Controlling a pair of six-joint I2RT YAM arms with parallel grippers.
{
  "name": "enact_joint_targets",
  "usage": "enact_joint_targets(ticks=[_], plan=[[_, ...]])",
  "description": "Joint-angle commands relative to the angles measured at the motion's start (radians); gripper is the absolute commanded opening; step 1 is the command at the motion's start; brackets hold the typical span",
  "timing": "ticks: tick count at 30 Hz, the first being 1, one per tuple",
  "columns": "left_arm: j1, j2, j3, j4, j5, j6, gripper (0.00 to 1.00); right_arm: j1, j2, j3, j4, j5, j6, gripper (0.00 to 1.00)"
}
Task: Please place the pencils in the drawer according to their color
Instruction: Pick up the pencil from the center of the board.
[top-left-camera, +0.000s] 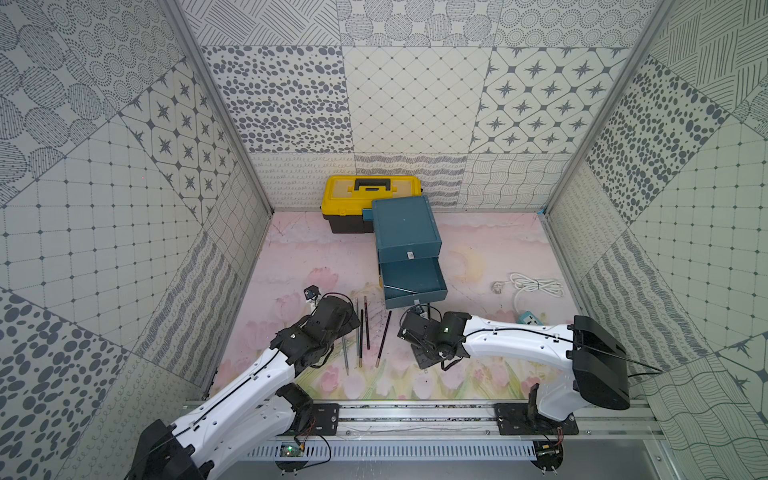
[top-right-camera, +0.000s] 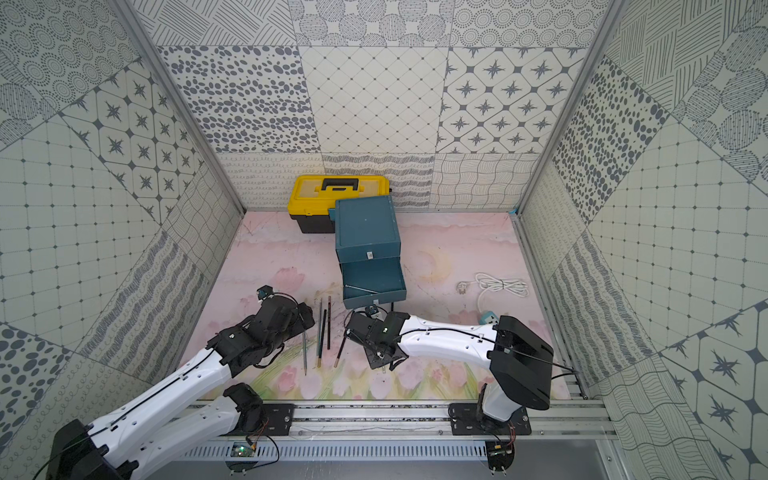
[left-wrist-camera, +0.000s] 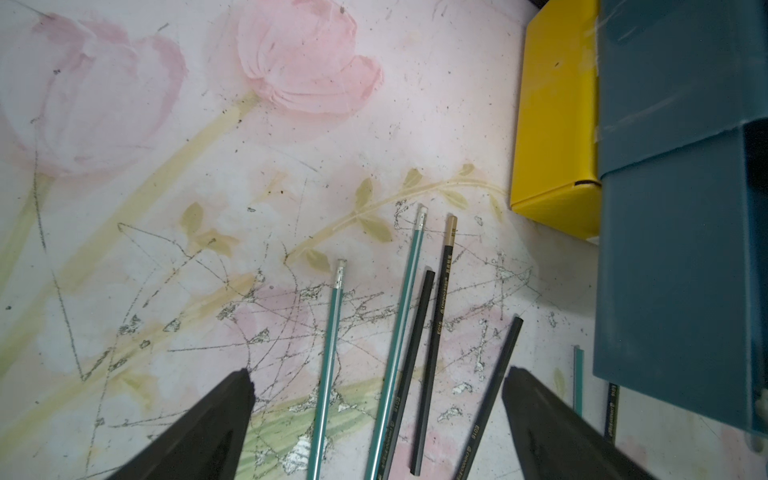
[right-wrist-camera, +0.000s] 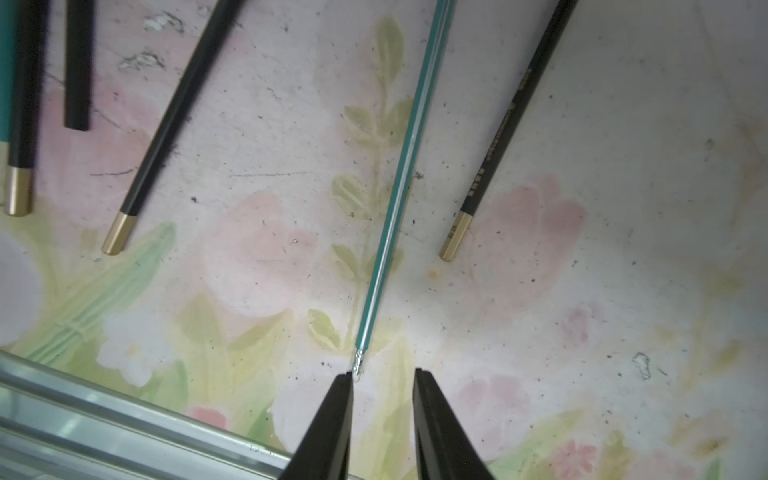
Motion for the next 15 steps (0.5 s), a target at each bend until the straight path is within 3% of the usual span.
enact_joint_targets(ticks=[1, 15], plan=[[0.004, -0.007, -0.004, 0.014, 0.002, -0.011, 0.99, 0.003, 0.036, -0.009, 0.083, 0.01, 0.047, 0.31], [0.005, -0.001, -0.011, 0.019, 0.0, -0.012, 0.99, -0.045, 0.165, -0.001, 0.137, -0.038, 0.06, 0.3]])
